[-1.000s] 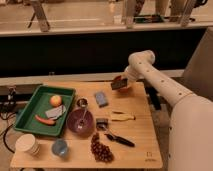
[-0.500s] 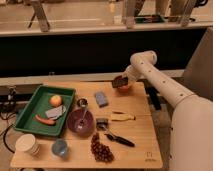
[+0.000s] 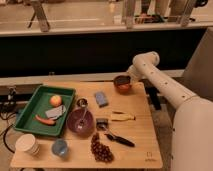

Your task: Wipe red bowl with eraser

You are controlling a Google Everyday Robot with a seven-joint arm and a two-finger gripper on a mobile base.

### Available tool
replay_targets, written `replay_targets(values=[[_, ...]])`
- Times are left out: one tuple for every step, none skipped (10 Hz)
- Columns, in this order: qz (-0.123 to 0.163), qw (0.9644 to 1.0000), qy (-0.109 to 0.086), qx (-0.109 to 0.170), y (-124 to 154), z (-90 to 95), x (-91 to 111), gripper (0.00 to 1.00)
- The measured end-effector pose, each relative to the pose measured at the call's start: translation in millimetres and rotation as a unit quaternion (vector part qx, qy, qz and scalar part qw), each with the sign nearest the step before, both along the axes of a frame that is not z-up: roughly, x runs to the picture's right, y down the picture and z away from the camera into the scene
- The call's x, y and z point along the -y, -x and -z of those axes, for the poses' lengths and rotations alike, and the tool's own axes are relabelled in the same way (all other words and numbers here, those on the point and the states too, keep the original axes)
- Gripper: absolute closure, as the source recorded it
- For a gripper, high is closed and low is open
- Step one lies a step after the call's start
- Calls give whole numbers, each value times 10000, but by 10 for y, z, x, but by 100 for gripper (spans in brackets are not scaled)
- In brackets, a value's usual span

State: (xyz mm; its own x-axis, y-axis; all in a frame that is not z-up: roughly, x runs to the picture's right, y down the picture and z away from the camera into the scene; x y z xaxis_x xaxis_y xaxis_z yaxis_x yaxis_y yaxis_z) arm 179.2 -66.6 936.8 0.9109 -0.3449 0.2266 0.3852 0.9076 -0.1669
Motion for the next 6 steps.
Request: replay_targets(values=[[24, 10000, -34, -82, -29, -23, 16, 100], [50, 9999, -49, -141, -37, -43, 24, 100], [117, 9996, -56, -258, -63, -77, 19, 100], [207, 9991, -42, -369, -86, -113, 5, 100], [292, 9986, 2, -444, -100, -150, -27, 100], [336, 9982, 44, -486, -106, -176, -51, 100]])
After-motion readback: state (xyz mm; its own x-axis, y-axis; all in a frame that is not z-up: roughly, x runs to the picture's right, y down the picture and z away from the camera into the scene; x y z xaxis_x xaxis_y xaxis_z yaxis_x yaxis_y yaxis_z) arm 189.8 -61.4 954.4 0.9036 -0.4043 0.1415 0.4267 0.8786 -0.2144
